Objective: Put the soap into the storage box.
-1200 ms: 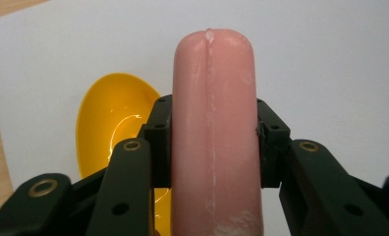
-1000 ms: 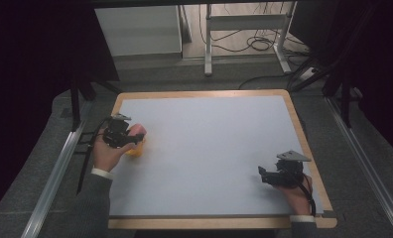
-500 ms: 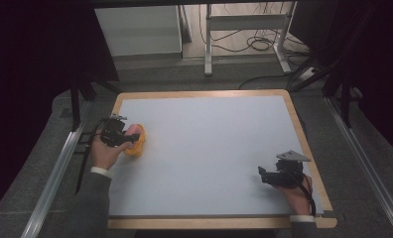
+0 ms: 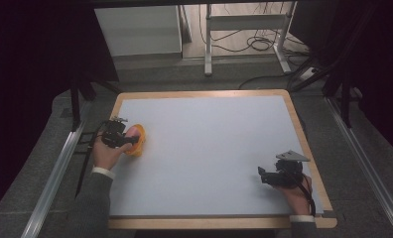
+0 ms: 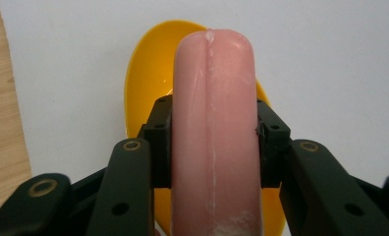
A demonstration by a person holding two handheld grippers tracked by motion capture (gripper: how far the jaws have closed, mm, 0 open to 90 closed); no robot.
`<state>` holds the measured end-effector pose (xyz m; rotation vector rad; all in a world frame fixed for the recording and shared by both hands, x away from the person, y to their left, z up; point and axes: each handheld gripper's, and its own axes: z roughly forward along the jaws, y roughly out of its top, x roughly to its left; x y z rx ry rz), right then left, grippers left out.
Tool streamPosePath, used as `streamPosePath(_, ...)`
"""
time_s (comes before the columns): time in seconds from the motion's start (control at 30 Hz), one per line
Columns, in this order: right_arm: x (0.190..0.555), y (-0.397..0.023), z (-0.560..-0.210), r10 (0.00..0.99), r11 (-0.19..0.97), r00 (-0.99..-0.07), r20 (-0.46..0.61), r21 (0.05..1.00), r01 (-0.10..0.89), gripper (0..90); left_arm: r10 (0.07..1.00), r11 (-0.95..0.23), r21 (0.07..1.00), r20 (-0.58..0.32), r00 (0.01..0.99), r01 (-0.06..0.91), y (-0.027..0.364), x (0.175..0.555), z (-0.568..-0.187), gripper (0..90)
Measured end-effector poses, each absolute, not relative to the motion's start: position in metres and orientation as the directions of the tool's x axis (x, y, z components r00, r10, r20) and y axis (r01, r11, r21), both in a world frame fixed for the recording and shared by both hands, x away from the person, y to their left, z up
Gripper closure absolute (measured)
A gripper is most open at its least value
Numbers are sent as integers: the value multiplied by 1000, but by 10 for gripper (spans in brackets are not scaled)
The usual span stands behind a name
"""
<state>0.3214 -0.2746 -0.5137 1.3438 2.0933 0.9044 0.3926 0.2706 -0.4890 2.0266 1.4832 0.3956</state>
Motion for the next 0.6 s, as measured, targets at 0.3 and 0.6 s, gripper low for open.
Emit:
streamPosePath(0.3, 321, -274, -513, 917, 298, -397, -52, 750, 591, 69, 939, -175, 685, -100, 329, 707, 275, 380, -472, 316)
streamPosePath(0.6, 321, -274, -514, 919, 296, -390, -54, 747, 595, 69, 914, -198, 733, -101, 392, 651, 269, 355, -462, 274)
